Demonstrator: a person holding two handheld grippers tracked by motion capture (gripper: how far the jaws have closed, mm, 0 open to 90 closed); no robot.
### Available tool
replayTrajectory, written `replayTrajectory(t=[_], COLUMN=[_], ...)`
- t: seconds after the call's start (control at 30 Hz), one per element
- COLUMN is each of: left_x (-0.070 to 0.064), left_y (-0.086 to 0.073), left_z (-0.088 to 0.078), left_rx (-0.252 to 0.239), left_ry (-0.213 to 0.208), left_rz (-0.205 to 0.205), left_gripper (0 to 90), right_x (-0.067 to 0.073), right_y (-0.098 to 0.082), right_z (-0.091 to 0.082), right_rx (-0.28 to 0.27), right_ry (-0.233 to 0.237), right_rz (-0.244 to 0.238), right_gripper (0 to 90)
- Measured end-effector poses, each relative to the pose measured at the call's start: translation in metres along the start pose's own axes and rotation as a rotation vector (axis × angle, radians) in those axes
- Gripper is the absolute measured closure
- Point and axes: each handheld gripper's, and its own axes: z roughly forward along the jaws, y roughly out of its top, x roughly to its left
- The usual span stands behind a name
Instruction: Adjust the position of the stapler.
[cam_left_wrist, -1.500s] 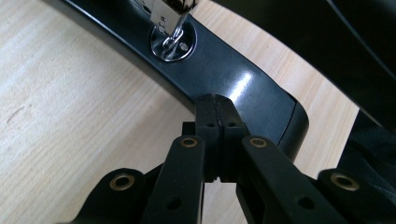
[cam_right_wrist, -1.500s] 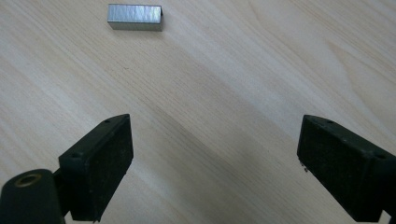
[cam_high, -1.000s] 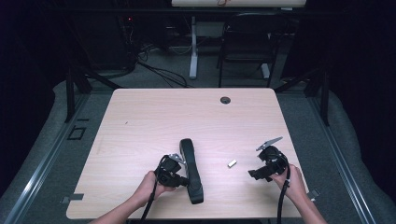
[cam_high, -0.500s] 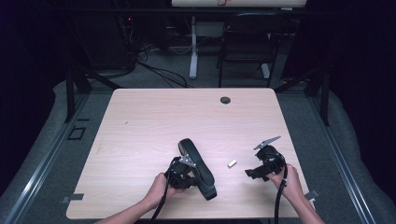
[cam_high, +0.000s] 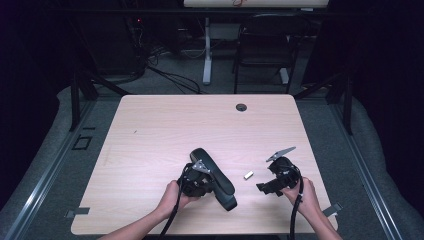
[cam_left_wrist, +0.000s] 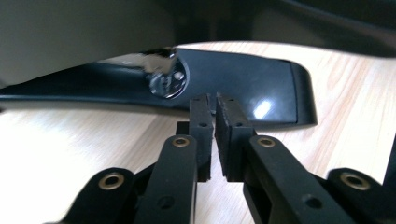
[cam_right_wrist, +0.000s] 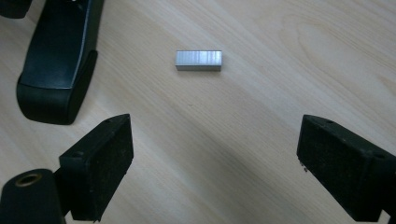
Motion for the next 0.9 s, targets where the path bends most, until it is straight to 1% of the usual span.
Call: replayTrajectory(t=[0.07, 0.1, 0.13, 0.17, 0.2, 0.23, 0.27, 0.3, 0.33, 0.37, 0.43, 0.47, 0.5, 0.53, 0.57, 0.6, 0.63, 0.7, 0.73, 0.83, 0.9], left_x=[0.003, 0.004, 0.006, 0.007, 0.009, 0.009, 0.010, 0.016, 0.016, 0.021, 0.030, 0.034, 0.039, 0.042, 0.046, 0.048, 0.050, 0.051, 0.052, 0.052, 0.053], left_y=[-0.002, -0.003, -0.004, -0.004, -0.004, -0.004, -0.004, -0.005, -0.005, -0.007, -0.010, -0.012, -0.014, -0.015, -0.017, -0.018, -0.018, -0.020, -0.021, -0.023, -0.025], left_z=[-0.007, -0.010, -0.015, -0.020, -0.028, -0.028, -0.034, -0.046, -0.046, -0.053, -0.062, -0.065, -0.068, -0.071, -0.074, -0.075, -0.078, -0.081, -0.084, -0.090, -0.093], left_rx=[0.000, -0.004, -0.008, -0.010, -0.007, -0.007, -0.007, -0.021, -0.021, -0.028, -0.038, -0.039, -0.037, -0.034, -0.037, -0.035, -0.040, -0.048, -0.063, -0.078, -0.094], left_ry=[0.006, -0.006, 0.000, 0.011, 0.033, 0.033, 0.051, 0.090, 0.090, 0.106, 0.114, 0.109, 0.121, 0.121, 0.136, 0.136, 0.146, 0.159, 0.174, 0.202, 0.212], left_rz=[-0.007, -0.009, -0.010, -0.007, -0.002, -0.002, 0.005, -0.008, -0.008, -0.022, -0.055, -0.068, -0.079, -0.088, -0.104, -0.108, -0.121, -0.133, -0.144, -0.159, -0.174], left_gripper=[82.1, 80.7, 78.6, 74.4, 64.8, 60.6, 60.6, 50.9, 45.6, 45.6, 38.5, 35.7, 32.8, 29.6, 26.3, 22.4, 20.3, 15.3, 14.5, 3.6, 0.9], right_x=[0.004, 0.005, 0.006, 0.009, 0.013, 0.015, 0.015, 0.019, 0.019, 0.021, 0.025, 0.026, 0.027, 0.028, 0.030, 0.032, 0.033, 0.037, 0.038, 0.045, 0.052], right_y=[0.001, 0.002, 0.002, 0.004, 0.005, 0.006, 0.006, 0.008, 0.008, 0.009, 0.011, 0.013, 0.014, 0.015, 0.017, 0.019, 0.020, 0.025, 0.026, 0.031, 0.033], right_z=[-0.004, -0.005, -0.006, -0.007, -0.008, -0.009, -0.009, -0.009, -0.009, -0.009, -0.010, -0.010, -0.010, -0.010, -0.010, -0.011, -0.011, -0.014, -0.015, -0.019, -0.023], right_rx=[-0.011, -0.020, -0.022, -0.036, -0.042, -0.042, -0.042, -0.045, -0.045, -0.048, -0.053, -0.057, -0.063, -0.064, -0.065, -0.067, -0.067, -0.084, -0.087, -0.109, -0.128], right_ry=[0.006, 0.013, 0.014, 0.025, 0.032, 0.037, 0.037, 0.041, 0.041, 0.044, 0.045, 0.053, 0.056, 0.058, 0.062, 0.067, 0.068, 0.088, 0.082, 0.106, 0.117], right_rz=[-0.013, -0.014, -0.017, -0.016, -0.020, -0.026, -0.026, -0.043, -0.043, -0.046, -0.050, -0.051, -0.048, -0.044, -0.038, -0.036, -0.032, -0.019, -0.018, -0.011, -0.011], right_gripper=[10.3, 10.2, 10.2, 10.1, 9.9, 9.7, 9.7, 8.7, 8.7, 8.4, 7.9, 7.6, 7.5, 7.2, 7.0, 6.7, 6.5, 6.5, 6.5, 6.2, 5.7])
